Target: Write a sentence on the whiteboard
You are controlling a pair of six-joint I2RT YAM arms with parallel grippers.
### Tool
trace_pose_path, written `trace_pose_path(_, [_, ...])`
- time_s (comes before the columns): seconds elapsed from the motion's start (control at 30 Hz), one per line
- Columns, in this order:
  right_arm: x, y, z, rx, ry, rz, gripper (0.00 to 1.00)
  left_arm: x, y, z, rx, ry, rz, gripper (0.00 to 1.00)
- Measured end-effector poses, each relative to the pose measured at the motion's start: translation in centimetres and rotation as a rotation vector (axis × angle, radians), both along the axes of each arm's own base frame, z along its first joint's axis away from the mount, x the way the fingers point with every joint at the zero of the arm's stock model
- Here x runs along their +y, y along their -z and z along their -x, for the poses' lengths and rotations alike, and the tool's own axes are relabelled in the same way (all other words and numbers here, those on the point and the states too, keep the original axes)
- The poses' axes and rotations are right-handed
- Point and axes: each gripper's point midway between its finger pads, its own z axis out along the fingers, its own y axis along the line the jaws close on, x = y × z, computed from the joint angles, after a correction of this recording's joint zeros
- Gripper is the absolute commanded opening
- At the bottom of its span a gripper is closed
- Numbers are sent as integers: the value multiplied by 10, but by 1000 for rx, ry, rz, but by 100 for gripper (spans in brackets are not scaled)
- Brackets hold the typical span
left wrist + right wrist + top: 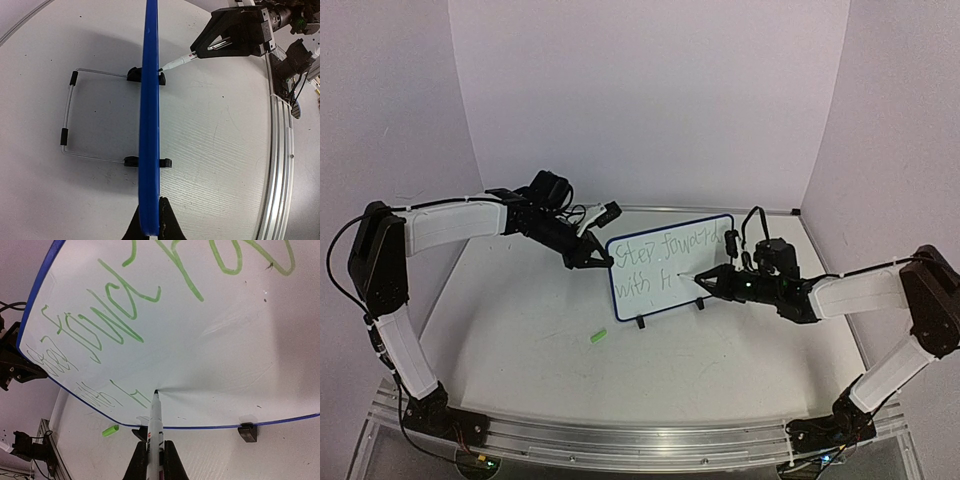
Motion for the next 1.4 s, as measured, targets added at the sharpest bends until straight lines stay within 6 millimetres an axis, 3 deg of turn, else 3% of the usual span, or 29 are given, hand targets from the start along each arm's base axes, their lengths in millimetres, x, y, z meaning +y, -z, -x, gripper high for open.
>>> trace_pose_path(0.4, [7, 7, 1, 14, -42, 10, 0, 0, 0, 0, 0, 0, 0, 0])
trace_pose_path(0.8, [0, 19, 2, 44, -16, 56, 0, 0, 0, 0, 1, 0, 0, 0])
trace_pose_path(1.4, [-3, -3, -2, -1, 2, 46, 0, 0, 0, 1, 1, 1, 0, 0])
